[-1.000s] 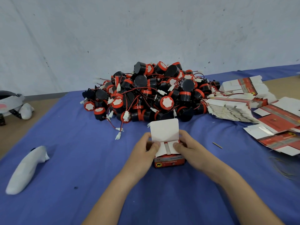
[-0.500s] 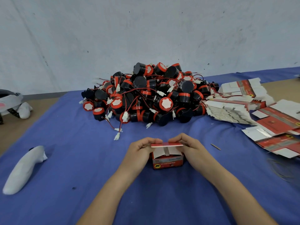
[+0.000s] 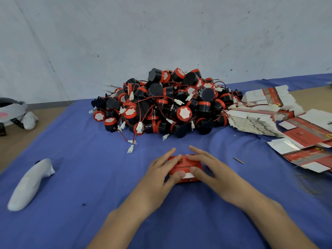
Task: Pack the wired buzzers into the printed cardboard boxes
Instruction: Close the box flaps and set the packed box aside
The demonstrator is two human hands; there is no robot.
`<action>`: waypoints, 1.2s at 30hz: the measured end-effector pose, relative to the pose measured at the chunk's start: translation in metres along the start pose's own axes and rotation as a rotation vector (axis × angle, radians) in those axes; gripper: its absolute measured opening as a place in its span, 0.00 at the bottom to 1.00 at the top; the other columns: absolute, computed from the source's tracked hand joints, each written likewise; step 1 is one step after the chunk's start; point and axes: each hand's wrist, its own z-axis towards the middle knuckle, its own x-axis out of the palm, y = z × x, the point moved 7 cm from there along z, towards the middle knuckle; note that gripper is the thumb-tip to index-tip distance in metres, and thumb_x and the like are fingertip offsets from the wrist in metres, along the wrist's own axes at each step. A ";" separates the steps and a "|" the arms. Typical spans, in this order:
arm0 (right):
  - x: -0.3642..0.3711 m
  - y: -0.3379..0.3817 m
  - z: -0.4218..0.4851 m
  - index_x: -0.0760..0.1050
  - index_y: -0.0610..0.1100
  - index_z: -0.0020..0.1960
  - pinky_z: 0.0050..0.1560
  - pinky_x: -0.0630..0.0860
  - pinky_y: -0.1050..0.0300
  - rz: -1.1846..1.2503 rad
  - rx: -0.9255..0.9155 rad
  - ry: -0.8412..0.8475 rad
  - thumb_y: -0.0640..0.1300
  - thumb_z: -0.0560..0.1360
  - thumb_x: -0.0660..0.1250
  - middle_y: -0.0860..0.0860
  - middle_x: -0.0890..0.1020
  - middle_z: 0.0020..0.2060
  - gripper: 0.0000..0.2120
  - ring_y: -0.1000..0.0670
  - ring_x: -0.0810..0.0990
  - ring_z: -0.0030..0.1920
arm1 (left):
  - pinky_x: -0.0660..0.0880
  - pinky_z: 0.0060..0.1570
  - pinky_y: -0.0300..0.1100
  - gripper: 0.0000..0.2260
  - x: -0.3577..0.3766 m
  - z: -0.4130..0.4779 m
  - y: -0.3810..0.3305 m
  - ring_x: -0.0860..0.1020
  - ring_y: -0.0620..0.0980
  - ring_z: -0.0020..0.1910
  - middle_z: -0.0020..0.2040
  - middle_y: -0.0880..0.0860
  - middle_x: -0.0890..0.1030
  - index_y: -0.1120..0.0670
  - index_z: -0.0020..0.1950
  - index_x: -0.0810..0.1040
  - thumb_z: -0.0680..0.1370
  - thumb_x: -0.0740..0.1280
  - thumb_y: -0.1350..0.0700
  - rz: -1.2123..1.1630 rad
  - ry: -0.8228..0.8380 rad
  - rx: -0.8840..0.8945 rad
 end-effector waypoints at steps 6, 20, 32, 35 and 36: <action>-0.004 0.005 -0.004 0.73 0.62 0.69 0.68 0.60 0.74 -0.282 -0.060 -0.029 0.57 0.80 0.63 0.70 0.65 0.72 0.17 0.66 0.65 0.70 | 0.51 0.69 0.22 0.19 -0.001 -0.001 -0.005 0.48 0.21 0.71 0.70 0.23 0.54 0.29 0.69 0.58 0.79 0.59 0.39 0.106 -0.068 0.079; -0.008 0.014 -0.004 0.73 0.71 0.57 0.56 0.74 0.63 -0.034 -0.017 -0.149 0.66 0.78 0.52 0.71 0.77 0.58 0.14 0.63 0.77 0.59 | 0.78 0.57 0.41 0.19 -0.008 -0.001 0.001 0.77 0.35 0.61 0.62 0.32 0.78 0.30 0.65 0.71 0.76 0.58 0.29 -0.256 -0.165 0.017; -0.005 0.009 -0.005 0.70 0.73 0.58 0.58 0.78 0.52 -0.014 -0.016 -0.121 0.67 0.77 0.54 0.68 0.77 0.63 0.12 0.62 0.79 0.59 | 0.76 0.59 0.42 0.13 -0.009 -0.002 0.003 0.73 0.32 0.66 0.69 0.29 0.71 0.38 0.55 0.74 0.76 0.60 0.33 -0.294 -0.157 0.027; -0.005 0.007 -0.006 0.71 0.68 0.59 0.60 0.77 0.57 -0.014 -0.008 -0.111 0.68 0.76 0.54 0.74 0.71 0.66 0.15 0.64 0.77 0.61 | 0.76 0.59 0.40 0.10 -0.008 -0.002 0.004 0.72 0.31 0.66 0.69 0.28 0.70 0.38 0.54 0.74 0.77 0.62 0.35 -0.297 -0.141 0.023; -0.005 0.007 -0.007 0.71 0.67 0.60 0.60 0.77 0.59 -0.017 -0.010 -0.109 0.68 0.76 0.54 0.76 0.70 0.65 0.17 0.65 0.77 0.61 | 0.76 0.59 0.40 0.07 -0.008 -0.002 0.004 0.72 0.31 0.66 0.69 0.28 0.71 0.38 0.52 0.74 0.79 0.63 0.38 -0.307 -0.133 0.021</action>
